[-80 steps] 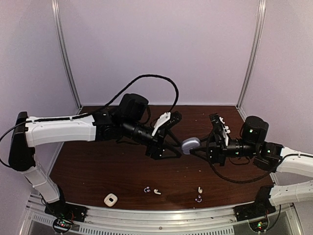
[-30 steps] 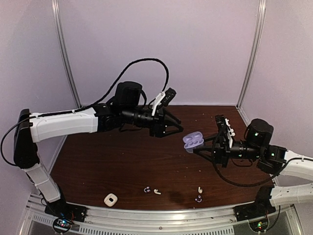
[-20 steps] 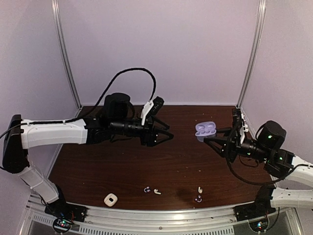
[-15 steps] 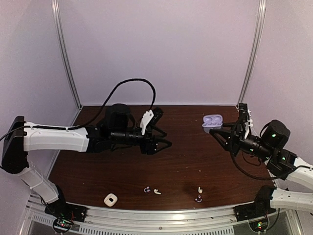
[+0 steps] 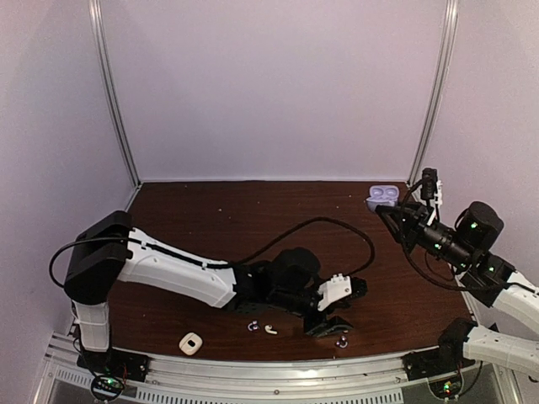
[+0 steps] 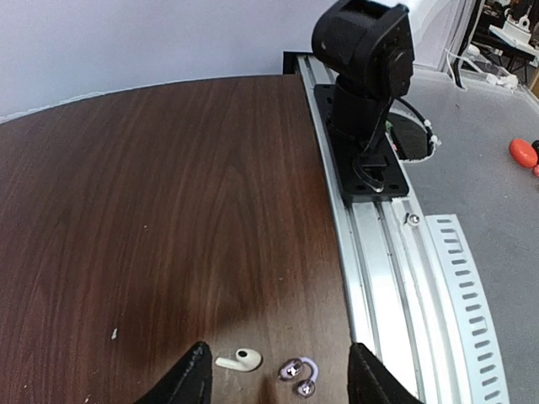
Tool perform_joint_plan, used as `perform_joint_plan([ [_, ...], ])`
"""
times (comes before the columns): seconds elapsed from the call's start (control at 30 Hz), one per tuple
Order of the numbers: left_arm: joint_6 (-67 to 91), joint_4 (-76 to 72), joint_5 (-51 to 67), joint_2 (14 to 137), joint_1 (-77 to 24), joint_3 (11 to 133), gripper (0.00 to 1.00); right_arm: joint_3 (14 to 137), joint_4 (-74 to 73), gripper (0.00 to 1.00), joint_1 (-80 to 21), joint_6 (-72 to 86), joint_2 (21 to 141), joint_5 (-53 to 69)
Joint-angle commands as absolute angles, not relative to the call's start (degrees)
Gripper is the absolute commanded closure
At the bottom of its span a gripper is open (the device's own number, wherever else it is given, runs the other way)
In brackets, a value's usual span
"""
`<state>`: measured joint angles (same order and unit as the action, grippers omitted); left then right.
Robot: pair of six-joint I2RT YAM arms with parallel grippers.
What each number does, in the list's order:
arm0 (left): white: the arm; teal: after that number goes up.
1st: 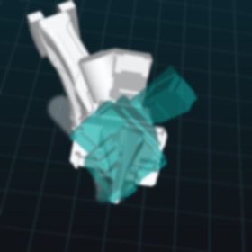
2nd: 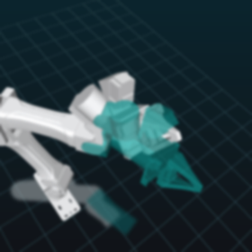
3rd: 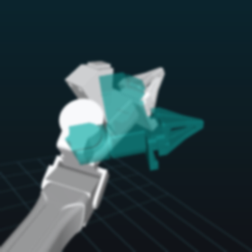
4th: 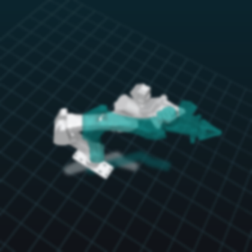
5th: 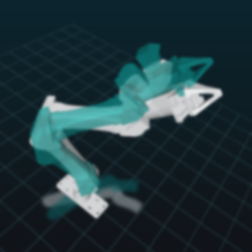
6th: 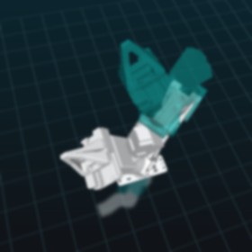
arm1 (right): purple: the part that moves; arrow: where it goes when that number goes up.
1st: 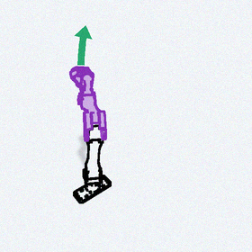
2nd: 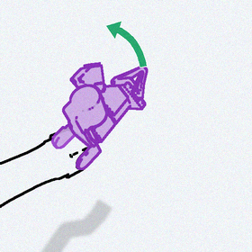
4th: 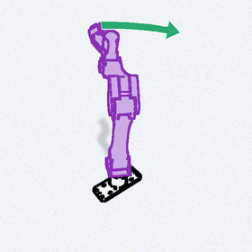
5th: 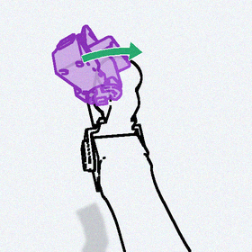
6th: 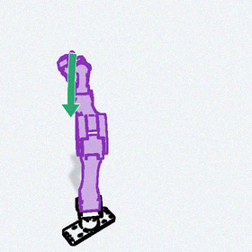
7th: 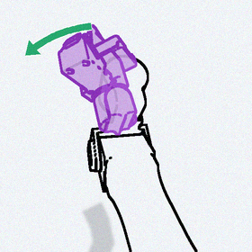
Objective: Insert the wireless bluetooth earbuds into the charging case
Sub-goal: Move the left earbud to the center of the board.
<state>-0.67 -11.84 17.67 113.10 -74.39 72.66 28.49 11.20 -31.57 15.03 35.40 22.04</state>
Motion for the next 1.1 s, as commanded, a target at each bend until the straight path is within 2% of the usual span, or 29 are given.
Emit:
perform_joint_plan([
  [0.0, -3.33, -11.91, 13.04, 117.87, -77.0, 78.38, 0.44, 28.22, 11.92, 1.0, -30.33, 16.36, 33.51, 19.42],
  [0.17, -3.9, -8.12, 9.9, 124.3, -79.3, 85.09, 0.47, 28.14, 12.21, 1.0, -29.5, 16.83, 33.14, 18.24],
  [0.57, -7.27, 1.24, 10.41, 131.71, -79.95, 91.32, 0.52, 28.56, 12.32, 1.0, -28.57, 16.99, 33.49, 18.82],
  [0.7, -7.9, 7.29, 11.47, 133.76, -79.69, 94.16, 0.58, 28.73, 12.13, 1.0, -28.5, 16.92, 33.64, 18.84],
  [0.87, -7.59, 13.39, 13.14, 133.64, -78.38, 93.55, 0.65, 29.04, 11.67, 1.0, -28.41, 16.75, 33.56, 18.84],
  [1.07, -7.86, 19.82, 12.38, 128.56, -75.14, 85.64, 0.7, 29.13, 11.54, 1.0, -28.32, 16.69, 33.4, 18.84],
])
